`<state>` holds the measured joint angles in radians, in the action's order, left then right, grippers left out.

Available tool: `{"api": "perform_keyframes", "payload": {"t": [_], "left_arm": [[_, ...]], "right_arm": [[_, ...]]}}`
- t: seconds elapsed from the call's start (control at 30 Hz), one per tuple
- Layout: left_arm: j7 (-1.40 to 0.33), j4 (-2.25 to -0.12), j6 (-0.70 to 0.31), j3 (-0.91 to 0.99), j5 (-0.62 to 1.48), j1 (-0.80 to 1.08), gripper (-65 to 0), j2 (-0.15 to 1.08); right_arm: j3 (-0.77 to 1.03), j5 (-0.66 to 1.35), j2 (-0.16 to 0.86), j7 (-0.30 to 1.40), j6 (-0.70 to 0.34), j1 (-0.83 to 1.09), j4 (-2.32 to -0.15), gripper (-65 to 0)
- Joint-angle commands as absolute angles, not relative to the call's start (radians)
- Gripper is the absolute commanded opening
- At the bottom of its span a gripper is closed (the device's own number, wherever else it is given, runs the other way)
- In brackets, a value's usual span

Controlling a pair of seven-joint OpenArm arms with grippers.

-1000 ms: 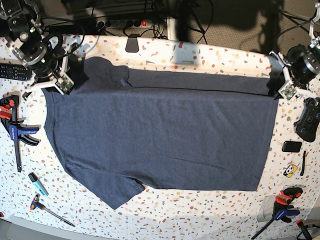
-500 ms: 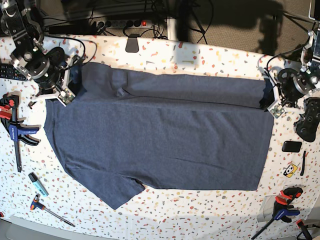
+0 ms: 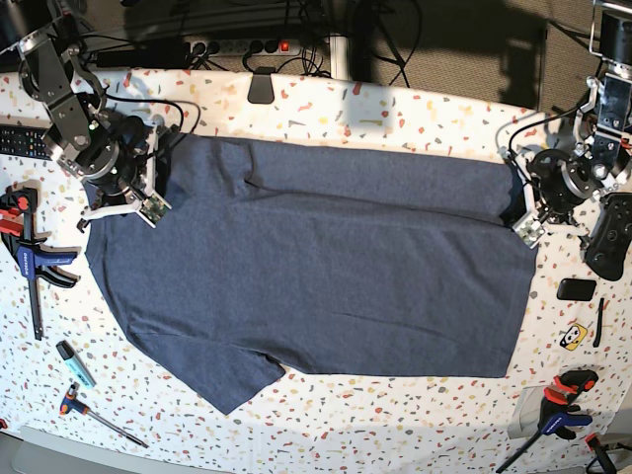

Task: Fold the T-shirt properly
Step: 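Fold the shoulder edge over with both grippers, then release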

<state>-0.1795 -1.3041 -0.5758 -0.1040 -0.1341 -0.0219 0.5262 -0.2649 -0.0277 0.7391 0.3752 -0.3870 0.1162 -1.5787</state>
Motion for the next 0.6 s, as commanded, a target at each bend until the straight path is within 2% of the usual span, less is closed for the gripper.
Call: {"api": "perform_keyframes", "payload": {"t": [0.0,0.17,0.2,0.23,0.27,0.33,0.47,0.57], "left_arm": [[-0.16,-1.317,-0.565,-0.094,-0.126,-0.038,-65.0,0.546],[-0.176,-1.317,-0.564,-0.093,-0.122,-0.038,-65.0,0.547],[-0.189,-1.317,-0.563,-0.093,-0.118,-0.039,-58.5,0.547],[-0.202,-1.318,-0.559,-0.093,-0.101,-0.039,-52.7,0.548],[-0.218,-1.318,-0.553,-0.093,-0.075,-0.039,-49.9,0.551],[-0.252,-1.32,-0.545,-0.093,-0.026,-0.038,-49.5,0.564],[-0.284,-1.327,-0.538,-0.092,0.101,-0.038,-49.5,0.616],[-0.331,-1.343,-0.482,-0.081,0.137,-0.036,-49.5,0.65]], "right_arm": [[-0.256,-0.045,0.756,0.368,-0.374,0.101,-1.591,-65.0],[-0.255,-0.045,0.756,0.368,-0.364,0.1,-1.591,-65.0],[-0.255,-0.045,0.756,0.373,-0.364,0.1,-1.591,-65.0],[-0.255,-0.045,0.756,0.384,-0.36,0.1,-1.591,-59.5],[-0.255,-0.045,0.756,0.403,-0.356,0.1,-1.595,-53.9],[-0.255,-0.045,0.757,0.451,-0.319,0.1,-1.608,-47.0],[-0.233,-0.041,0.759,0.489,-0.295,0.103,-1.652,-46.1],[-0.187,0.052,0.758,0.504,-0.295,0.104,-1.697,-46.1]]}}
